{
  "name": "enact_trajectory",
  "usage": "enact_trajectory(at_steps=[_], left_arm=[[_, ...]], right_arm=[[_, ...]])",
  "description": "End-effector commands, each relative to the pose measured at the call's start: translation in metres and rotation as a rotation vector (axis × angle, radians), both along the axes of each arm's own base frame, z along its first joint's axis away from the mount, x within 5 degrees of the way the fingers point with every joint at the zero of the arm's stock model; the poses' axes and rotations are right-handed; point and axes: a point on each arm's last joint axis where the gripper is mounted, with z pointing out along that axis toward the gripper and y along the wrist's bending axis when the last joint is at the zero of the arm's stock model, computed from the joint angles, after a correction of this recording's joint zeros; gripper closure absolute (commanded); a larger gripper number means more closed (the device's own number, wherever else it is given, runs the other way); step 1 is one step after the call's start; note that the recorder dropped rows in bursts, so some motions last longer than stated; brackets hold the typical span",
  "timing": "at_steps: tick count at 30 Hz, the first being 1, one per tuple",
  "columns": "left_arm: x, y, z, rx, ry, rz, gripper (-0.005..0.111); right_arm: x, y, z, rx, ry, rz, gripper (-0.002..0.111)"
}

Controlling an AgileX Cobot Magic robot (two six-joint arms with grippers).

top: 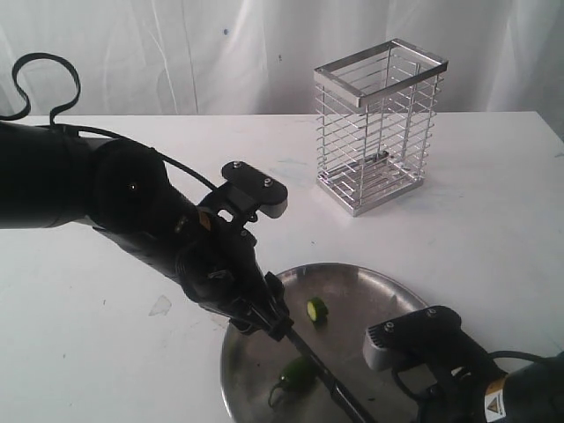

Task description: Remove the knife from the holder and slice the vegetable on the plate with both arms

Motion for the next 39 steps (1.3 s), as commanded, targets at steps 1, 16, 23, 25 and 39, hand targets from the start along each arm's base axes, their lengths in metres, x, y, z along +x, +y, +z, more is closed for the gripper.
enact_trajectory(at_steps=[1,16,23,25,39], left_arm=[[-0.003,-0.001,-0.001,-0.019,0.030,0.012,0.043],[-0.011,-0.010,0.000,-0.031,0.020,-0.034,0.043],[-0.009,-0.011,0.000,-0.037,0.007,-0.029,0.043],[-0.009,-0.011,0.000,-0.040,0.001,-0.027,0.043],[0.000,-0.020,-0.030,-0.004,0.021,-0.014,0.043]], right_arm=[[0.002,0.001,-0.001,0.000,-0.014,0.005,0.108],[0.002,0.002,-0.007,-0.023,0.011,0.008,0.108],[0.004,0.002,-0.011,-0.037,0.015,0.006,0.108],[0.004,0.003,-0.012,-0.040,0.016,0.012,0.108],[0.003,0.002,-0.012,-0.047,0.016,0.037,0.108]])
